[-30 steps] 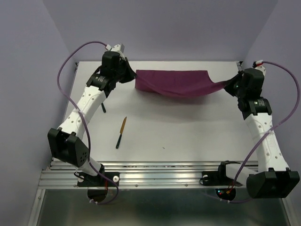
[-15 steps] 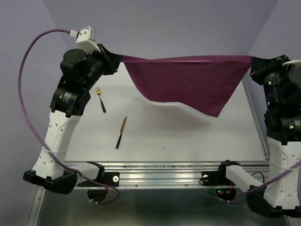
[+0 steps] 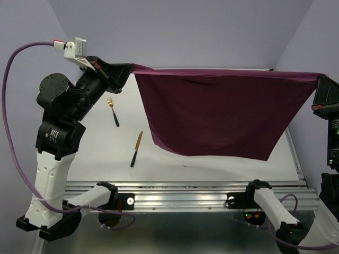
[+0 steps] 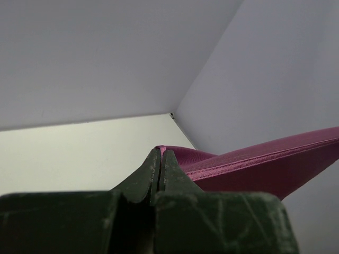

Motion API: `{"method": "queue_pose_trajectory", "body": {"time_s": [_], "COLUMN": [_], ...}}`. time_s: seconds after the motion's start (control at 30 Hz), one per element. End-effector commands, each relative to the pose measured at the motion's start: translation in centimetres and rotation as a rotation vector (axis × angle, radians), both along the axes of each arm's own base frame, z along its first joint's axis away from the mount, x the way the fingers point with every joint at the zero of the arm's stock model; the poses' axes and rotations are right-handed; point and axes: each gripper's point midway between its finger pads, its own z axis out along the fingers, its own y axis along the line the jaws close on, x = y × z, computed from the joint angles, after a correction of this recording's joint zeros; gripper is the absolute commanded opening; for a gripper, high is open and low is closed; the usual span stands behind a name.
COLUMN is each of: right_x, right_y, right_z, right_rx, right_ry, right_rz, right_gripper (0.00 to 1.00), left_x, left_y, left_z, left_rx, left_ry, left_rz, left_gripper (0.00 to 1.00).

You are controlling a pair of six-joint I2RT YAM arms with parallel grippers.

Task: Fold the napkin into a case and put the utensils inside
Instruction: Flatten out the napkin at the center of the board.

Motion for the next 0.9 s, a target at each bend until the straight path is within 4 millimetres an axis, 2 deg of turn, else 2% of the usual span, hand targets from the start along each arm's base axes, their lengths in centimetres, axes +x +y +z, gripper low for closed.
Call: {"method": "queue_pose_trajectory", "body": {"time_s": [0.0, 0.07, 0.1, 0.17, 0.2, 0.3, 0.37, 0.43, 0.47, 0.5, 0.53, 0.57, 0.6, 0.63, 0.67, 0.77, 0.8, 0.83, 0.87], "right_x": [0.6, 1.9, 3.5, 5.4, 7.1, 10.9, 14.3, 16.2, 18.1, 19.0, 20.1, 21.1, 22.8, 24.0, 25.6, 28.2, 29.0, 30.5, 31.2], "right_y": [-2.8, -3.1, -3.3, -3.5, -3.6, -3.8, -4.0, -4.0, -4.1, -4.1, -4.2, -4.2, -4.3, -4.2, -4.1, -3.9, -3.7, -3.6, -3.4], "right_z": [-1.5, -2.7, -4.6, -6.3, -8.6, -11.9, -15.8, -18.1, -20.2, -21.4, -21.8, -23.4, -25.5, -26.2, -28.2, -30.6, -31.0, -32.6, -33.4], "right_rx": [0.014, 0.014, 0.012, 0.012, 0.008, -0.001, 0.003, 0.001, -0.007, -0.012, -0.014, -0.021, -0.025, -0.023, -0.027, -0.017, -0.015, -0.014, -0.014], "right_ry": [0.05, 0.081, 0.135, 0.172, 0.229, 0.313, 0.41, 0.454, 0.485, 0.508, 0.498, 0.53, 0.583, 0.584, 0.622, 0.645, 0.648, 0.674, 0.688], "right_rz": [-0.156, -0.172, -0.182, -0.191, -0.195, -0.204, -0.215, -0.218, -0.219, -0.221, -0.224, -0.224, -0.226, -0.218, -0.211, -0.203, -0.187, -0.179, -0.171], "right_gripper": [0.01, 0.01, 0.01, 0.01, 0.01, 0.01, 0.01, 0.01, 0.01, 0.01, 0.01, 0.01, 0.01, 0.01, 0.01, 0.01, 0.01, 0.01, 0.01], "left_x": [1.1, 2.4, 3.1, 5.2, 6.5, 9.0, 11.3, 13.3, 13.9, 14.6, 15.8, 16.4, 17.6, 18.3, 19.5, 21.3, 22.2, 22.9, 23.4], "left_y": [0.4, 0.1, 0.1, -0.6, -1.0, -1.7, -2.5, -3.0, -3.2, -3.2, -3.5, -3.6, -3.7, -3.9, -4.0, -4.2, -4.3, -4.2, -4.3], "left_z": [0.6, -1.1, -1.7, -4.2, -5.3, -8.8, -12.3, -15.0, -16.3, -17.1, -18.6, -19.4, -21.0, -21.6, -23.5, -25.4, -27.3, -27.5, -28.1], "left_rx": [-0.015, -0.005, -0.001, 0.027, 0.036, 0.073, 0.105, 0.131, 0.143, 0.149, 0.158, 0.163, 0.174, 0.175, 0.19, 0.203, 0.214, 0.213, 0.215], "left_ry": [-0.028, 0.019, 0.037, 0.093, 0.116, 0.186, 0.249, 0.296, 0.318, 0.331, 0.355, 0.368, 0.398, 0.412, 0.451, 0.488, 0.526, 0.528, 0.541], "left_rz": [0.038, 0.047, 0.059, 0.068, 0.073, 0.08, 0.083, 0.088, 0.084, 0.087, 0.091, 0.091, 0.089, 0.09, 0.092, 0.098, 0.098, 0.103, 0.103], "left_gripper": [0.0, 0.0, 0.0, 0.0, 0.0, 0.0, 0.0, 0.0, 0.0, 0.0, 0.0, 0.0, 0.0, 0.0, 0.0, 0.0, 0.0, 0.0, 0.0]}}
